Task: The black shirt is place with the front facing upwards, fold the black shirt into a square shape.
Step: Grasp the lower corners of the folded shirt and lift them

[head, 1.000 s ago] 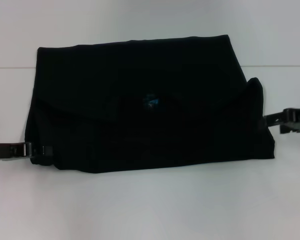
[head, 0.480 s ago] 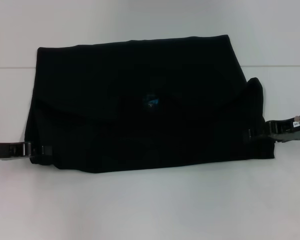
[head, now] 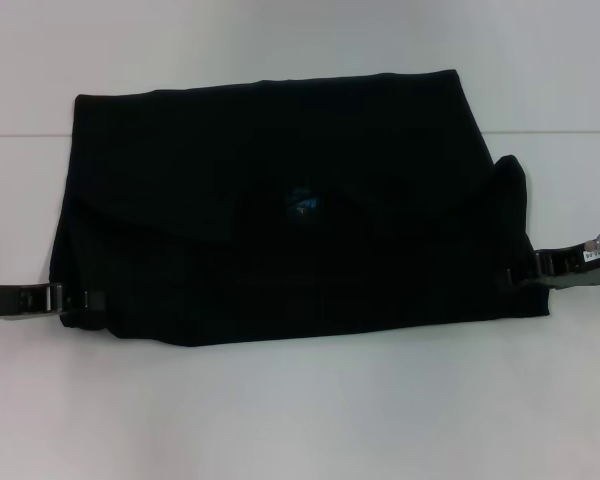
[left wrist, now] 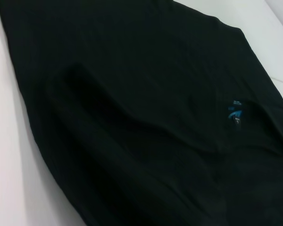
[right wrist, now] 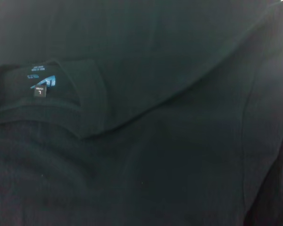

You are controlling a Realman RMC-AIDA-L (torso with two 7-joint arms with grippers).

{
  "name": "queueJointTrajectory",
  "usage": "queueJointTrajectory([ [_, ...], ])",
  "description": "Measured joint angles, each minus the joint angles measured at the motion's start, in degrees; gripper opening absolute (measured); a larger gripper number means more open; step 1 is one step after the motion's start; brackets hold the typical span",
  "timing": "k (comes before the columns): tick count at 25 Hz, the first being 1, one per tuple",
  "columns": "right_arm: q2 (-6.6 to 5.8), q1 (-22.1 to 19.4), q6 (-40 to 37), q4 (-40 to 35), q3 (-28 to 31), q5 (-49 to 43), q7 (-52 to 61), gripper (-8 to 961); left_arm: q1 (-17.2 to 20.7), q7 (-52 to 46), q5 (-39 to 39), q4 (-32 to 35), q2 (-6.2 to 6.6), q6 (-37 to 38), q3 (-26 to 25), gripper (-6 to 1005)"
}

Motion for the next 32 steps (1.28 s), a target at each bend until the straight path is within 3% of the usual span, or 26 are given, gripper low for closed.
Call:
queueJointTrajectory([
  [8, 0.0, -0.03, -0.69, -0.19, 0.2, 0.0, -0.34, 296, 0.0, -0.01, -0.09, 0.0, 0.0, 0.73, -0.02, 48],
  [16, -0.82, -0.06, -5.89, -1.35, 0.44, 0.24, -1.98, 49, -0.17, 0.0, -0.73, -0.02, 0.91, 7.2, -1.31, 49],
  [25, -2.38, -2.59, -28.41, -5.55, 0.21, 0.07, -10.75, 60, -0.35, -0.47, 5.46, -0.25, 3.76, 25.82, -1.3, 50],
  [28, -2.16, -3.38, -33.6, -5.83, -0.12, -1.38, -13.83, 64, -0.35, -0.36, 9.28, 0.01, 3.92, 31.48, -1.19, 50],
  [32, -0.93, -3.62, -38.61, -5.34, -0.25, -6.23, -18.54, 69, -0.61, -0.19, 13.65, -0.39, 3.77, 35.47, 0.52, 50],
])
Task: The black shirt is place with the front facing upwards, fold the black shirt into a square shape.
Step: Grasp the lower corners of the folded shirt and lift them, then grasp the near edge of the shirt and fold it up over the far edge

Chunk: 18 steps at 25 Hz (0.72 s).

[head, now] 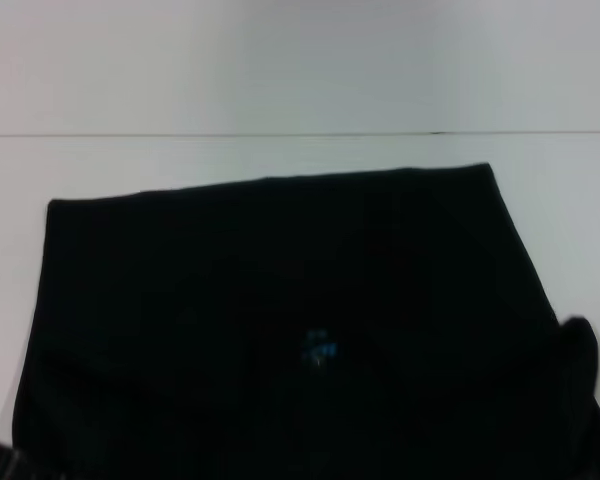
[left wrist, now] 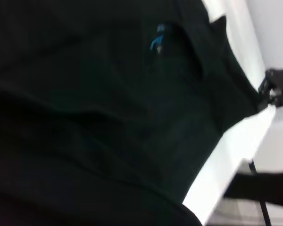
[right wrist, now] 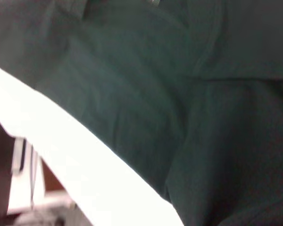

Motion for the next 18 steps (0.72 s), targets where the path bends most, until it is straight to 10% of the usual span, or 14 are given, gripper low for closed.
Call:
queueJointTrajectory([
  [10, 1.95, 1.03, 0.08, 0.16, 4.63, -2.55, -3.12, 82, -2.03, 0.63, -0.82, -0.78, -0.16, 1.78, -1.26, 51],
  [18, -3.05, 1.13, 5.27, 5.24, 23.51, 5.45, 3.02, 92, -3.78, -2.45, -6.03, -0.92, 1.29, -1.97, -14.4, 52],
])
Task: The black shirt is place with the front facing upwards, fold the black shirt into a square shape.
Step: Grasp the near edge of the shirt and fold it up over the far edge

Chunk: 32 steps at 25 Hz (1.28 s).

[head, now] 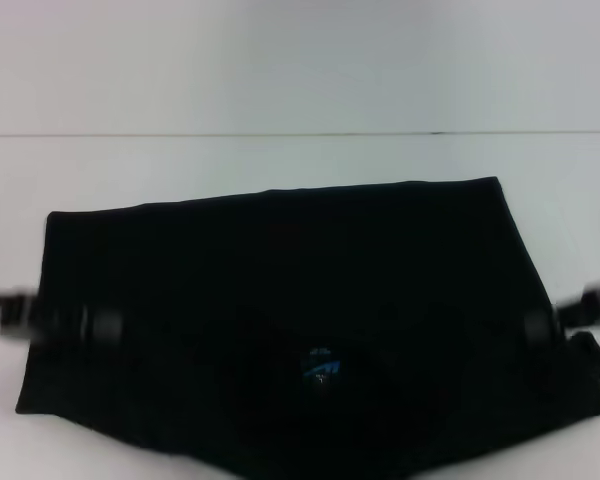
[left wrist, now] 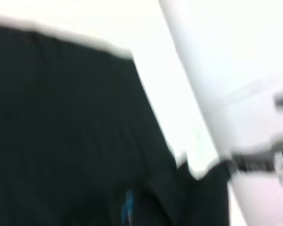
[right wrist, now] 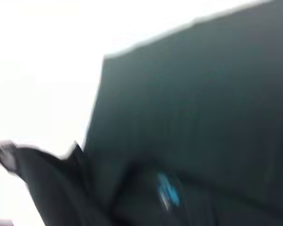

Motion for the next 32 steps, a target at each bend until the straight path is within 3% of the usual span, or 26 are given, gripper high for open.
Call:
queueJointTrajectory([
  [3, -1.32, -0.93, 4.17, 3.09, 4.33, 6.37, 1.99, 96, -0.35, -2.26, -1.43, -0.57, -0.03, -6.05, -6.18, 53],
  [6, -1.18, -2.28, 9.67, 5.47, 6.35, 12.8, 2.55, 100, 0.08, -3.75, -3.74, -3.55, -0.28, -15.23, -10.85, 53],
  [10, 0.29, -4.14, 18.33, 8.64, 7.16, 20.97, 1.17, 105, 1.22, -3.15, -7.92, -7.76, -0.69, -24.71, -13.08, 53],
  [19, 5.01, -2.99, 32.79, 10.56, 7.08, 25.43, -4.73, 117, 1.19, 1.49, -11.78, -8.53, -4.37, -34.16, -13.18, 54],
  [32, 7.19, 1.24, 42.11, 10.65, 6.15, 25.99, -8.41, 133, 0.31, 4.71, -15.65, -8.86, -5.66, -40.09, -12.62, 56],
])
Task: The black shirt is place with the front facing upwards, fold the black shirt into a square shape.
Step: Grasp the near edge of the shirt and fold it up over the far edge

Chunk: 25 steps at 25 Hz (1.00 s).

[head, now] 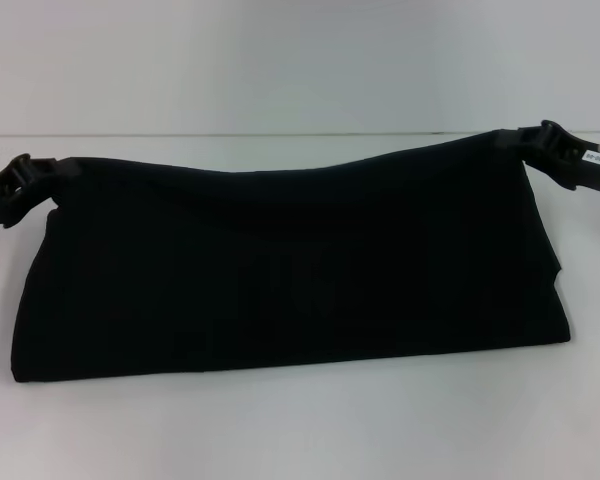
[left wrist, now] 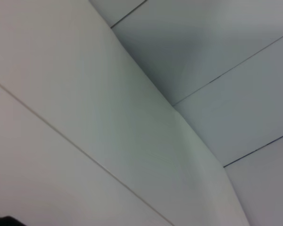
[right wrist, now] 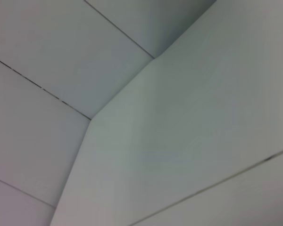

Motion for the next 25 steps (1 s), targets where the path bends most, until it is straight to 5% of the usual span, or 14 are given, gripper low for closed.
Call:
queueJointTrajectory([
  [17, 4.52, 3.84, 16.78, 0.13, -3.09, 0.04, -7.41, 155, -2.76, 5.35, -4.36, 0.0, -4.76, -14.06, 0.05, 58],
  [21, 4.72, 4.54, 18.68, 1.02, -3.19, 0.04, -8.78, 160, -2.86, 7.63, -6.27, -0.03, -5.51, -15.25, 0.0, 58],
  [25, 4.7, 4.62, 19.1, 1.31, -2.87, 0.18, -8.79, 276, -2.67, 8.27, -7.24, -0.04, -5.78, -16.47, -0.29, 185],
])
